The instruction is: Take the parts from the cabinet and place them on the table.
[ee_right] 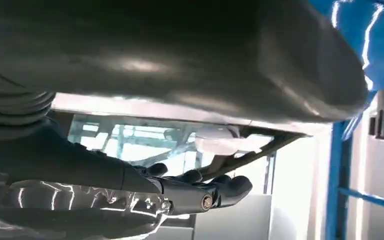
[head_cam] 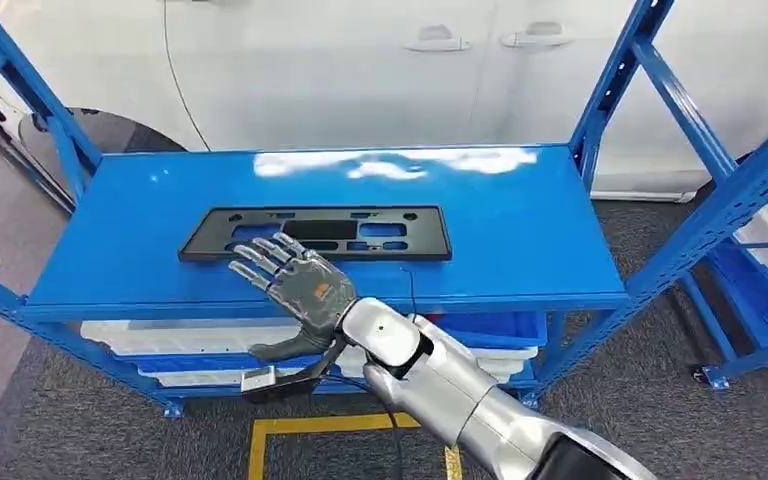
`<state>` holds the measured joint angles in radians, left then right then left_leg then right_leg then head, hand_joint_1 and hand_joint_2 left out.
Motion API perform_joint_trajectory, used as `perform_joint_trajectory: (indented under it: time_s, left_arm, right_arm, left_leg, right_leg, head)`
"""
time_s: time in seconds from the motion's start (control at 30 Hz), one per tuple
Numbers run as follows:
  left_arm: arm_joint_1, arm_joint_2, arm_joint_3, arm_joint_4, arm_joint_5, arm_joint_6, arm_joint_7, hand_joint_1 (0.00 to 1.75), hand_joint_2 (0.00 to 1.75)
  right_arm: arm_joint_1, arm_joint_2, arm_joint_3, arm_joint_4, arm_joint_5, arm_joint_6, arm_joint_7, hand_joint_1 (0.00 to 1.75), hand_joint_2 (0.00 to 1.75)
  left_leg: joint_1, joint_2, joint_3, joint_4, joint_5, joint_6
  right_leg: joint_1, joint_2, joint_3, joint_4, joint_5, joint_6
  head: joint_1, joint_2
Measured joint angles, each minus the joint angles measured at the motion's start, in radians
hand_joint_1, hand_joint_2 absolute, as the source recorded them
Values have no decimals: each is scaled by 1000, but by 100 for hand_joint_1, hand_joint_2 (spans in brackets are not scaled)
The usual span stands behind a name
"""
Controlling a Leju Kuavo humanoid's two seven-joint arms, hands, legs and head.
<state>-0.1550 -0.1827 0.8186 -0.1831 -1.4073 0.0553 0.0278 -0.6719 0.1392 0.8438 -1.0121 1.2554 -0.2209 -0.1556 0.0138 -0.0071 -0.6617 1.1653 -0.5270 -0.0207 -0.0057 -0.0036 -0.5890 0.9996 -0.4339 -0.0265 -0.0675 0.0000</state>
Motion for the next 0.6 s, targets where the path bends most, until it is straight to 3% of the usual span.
perform_joint_trajectory:
  time_s: [0.07,0.1,0.13,0.17,0.2,0.23,0.27,0.3,0.37,0.43,0.47,0.57,0.6]
  left_arm:
    - [1,0,0,0,-3,-1,2,0,0]
    - [1,1,0,0,-4,-1,3,0,0]
    - [1,2,0,0,-5,1,3,0,0]
    - [0,2,0,0,-5,3,3,0,0]
    - [-1,2,0,0,-5,5,3,0,0]
    - [-2,2,0,0,-4,6,3,0,0]
    - [-4,2,0,0,-4,7,3,0,0]
    - [-5,2,0,0,-4,7,3,0,0]
    - [-3,3,0,0,-4,8,3,0,0]
    - [-4,2,0,0,-5,8,3,0,0]
    - [-5,2,0,0,-5,9,3,0,0]
    - [-6,2,0,0,-5,11,6,0,0]
    - [-5,3,0,0,-5,11,6,0,0]
  right_arm:
    - [2,-1,0,2,1,2,2,0,0]
    - [3,-1,0,3,1,2,3,0,0]
    - [4,-1,0,3,1,3,3,0,0]
    - [3,-1,0,3,1,4,3,0,0]
    - [2,0,0,3,2,5,3,0,0]
    - [2,0,0,3,2,5,3,0,0]
    - [2,0,0,3,2,6,3,0,0]
    - [1,0,0,3,3,8,5,0,0]
    - [2,0,0,3,4,8,4,0,0]
    - [0,0,0,2,5,8,5,0,0]
    - [-1,0,0,2,5,8,5,0,0]
    - [4,-2,0,2,7,11,5,0,0]
    - [6,-3,0,2,7,11,5,0,0]
  left_leg:
    - [0,0,-68,148,-57,-6]
    - [0,1,-79,170,-53,-8]
    - [1,1,-66,142,-27,-9]
    - [2,2,-30,70,16,-8]
    - [4,3,23,-34,67,-7]
    - [6,7,65,-120,98,-6]
    - [-1,7,80,-144,78,-4]
    - [-1,4,75,-143,83,9]
    - [-3,1,71,-142,83,17]
    - [2,1,75,-152,91,33]
    - [2,1,74,-153,92,38]
    - [1,1,70,-152,93,41]
    - [0,1,70,-151,92,42]
  right_leg:
    - [1,-2,-2,1,0,-1]
    - [1,-2,-2,2,0,0]
    - [1,-2,-1,2,-1,0]
    - [0,-1,1,3,-2,2]
    - [0,-1,3,6,-4,5]
    - [0,-1,4,10,-9,10]
    - [9,0,1,15,-11,16]
    - [8,0,-3,16,-10,20]
    - [8,-2,-3,14,-7,29]
    - [1,0,-5,26,-20,43]
    - [2,1,-24,65,-50,47]
    - [0,1,-133,295,-153,56]
    - [-1,1,-154,334,-153,55]
  head:
    - [0,0]
    - [0,0]
    - [0,0]
    - [0,0]
    - [0,0]
    - [0,0]
    - [0,0]
    - [0,0]
    - [0,0]
    - [0,0]
    - [0,0]
    - [0,0]
    - [0,0]
